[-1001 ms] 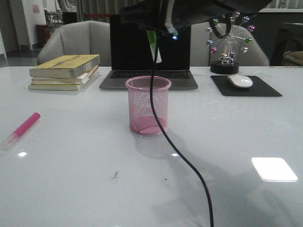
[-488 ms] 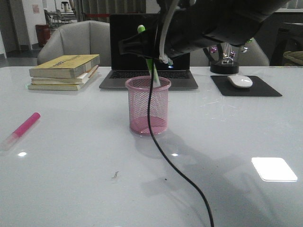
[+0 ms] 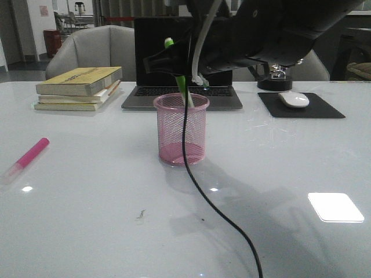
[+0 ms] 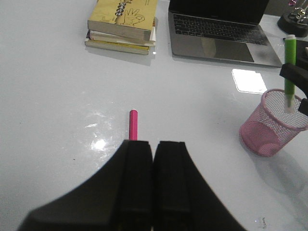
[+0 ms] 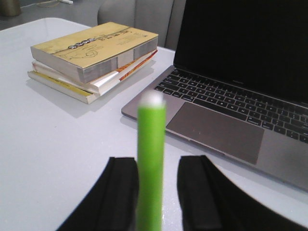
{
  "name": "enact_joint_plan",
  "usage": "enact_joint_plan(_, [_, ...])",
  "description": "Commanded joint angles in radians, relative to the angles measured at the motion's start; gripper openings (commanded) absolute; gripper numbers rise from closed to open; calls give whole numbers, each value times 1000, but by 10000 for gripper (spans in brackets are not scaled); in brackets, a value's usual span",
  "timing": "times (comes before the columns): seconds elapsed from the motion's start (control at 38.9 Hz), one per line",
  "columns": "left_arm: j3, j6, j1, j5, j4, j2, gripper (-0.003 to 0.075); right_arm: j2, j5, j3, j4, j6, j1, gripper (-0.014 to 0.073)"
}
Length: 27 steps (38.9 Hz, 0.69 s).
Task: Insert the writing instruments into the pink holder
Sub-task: 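Lower the green marker into the holder and open the right gripper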
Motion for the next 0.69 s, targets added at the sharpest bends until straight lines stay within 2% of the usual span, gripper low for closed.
enact_joint_plan(0.0, [-33, -3, -4, -70, -19, 2, 93, -58, -102, -27, -25, 0, -1, 377])
enact_joint_plan(0.31, [-33, -3, -4, -70, -19, 2, 93, -93, -71, -27, -25, -5, -1, 377])
enact_joint_plan(0.49, [-33, -3, -4, -70, -19, 2, 93, -171, -17, -27, -18, -114, -3, 377])
enact_joint_plan(0.67, [-33, -3, -4, -70, -19, 2, 93, -280, 107, -27, 119, -213, -12, 377])
